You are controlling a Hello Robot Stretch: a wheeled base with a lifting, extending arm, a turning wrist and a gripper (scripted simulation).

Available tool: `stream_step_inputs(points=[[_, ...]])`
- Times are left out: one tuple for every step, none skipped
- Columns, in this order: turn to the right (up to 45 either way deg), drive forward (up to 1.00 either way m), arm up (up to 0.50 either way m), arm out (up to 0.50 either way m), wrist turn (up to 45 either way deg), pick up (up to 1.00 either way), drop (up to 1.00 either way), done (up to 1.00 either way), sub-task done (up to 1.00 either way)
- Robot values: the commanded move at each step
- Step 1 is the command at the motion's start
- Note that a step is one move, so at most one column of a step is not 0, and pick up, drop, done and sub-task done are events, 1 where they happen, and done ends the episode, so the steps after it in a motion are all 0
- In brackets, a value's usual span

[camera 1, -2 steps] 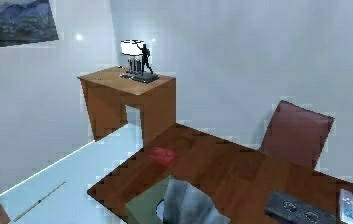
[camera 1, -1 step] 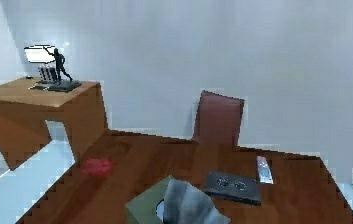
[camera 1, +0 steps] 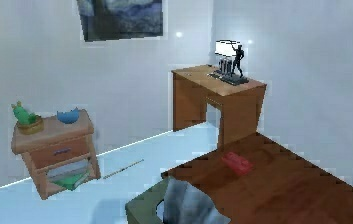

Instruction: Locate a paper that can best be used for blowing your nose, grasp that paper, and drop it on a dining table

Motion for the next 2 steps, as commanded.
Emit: stream_step_inputs(points=[[-9.0,0.00,0.00,0.00,0.0,0.00,0.00,0.00,0.00],[0.0,0.00,0.00,0.44,0.0,0.00,0.00,0.00,0.00]])
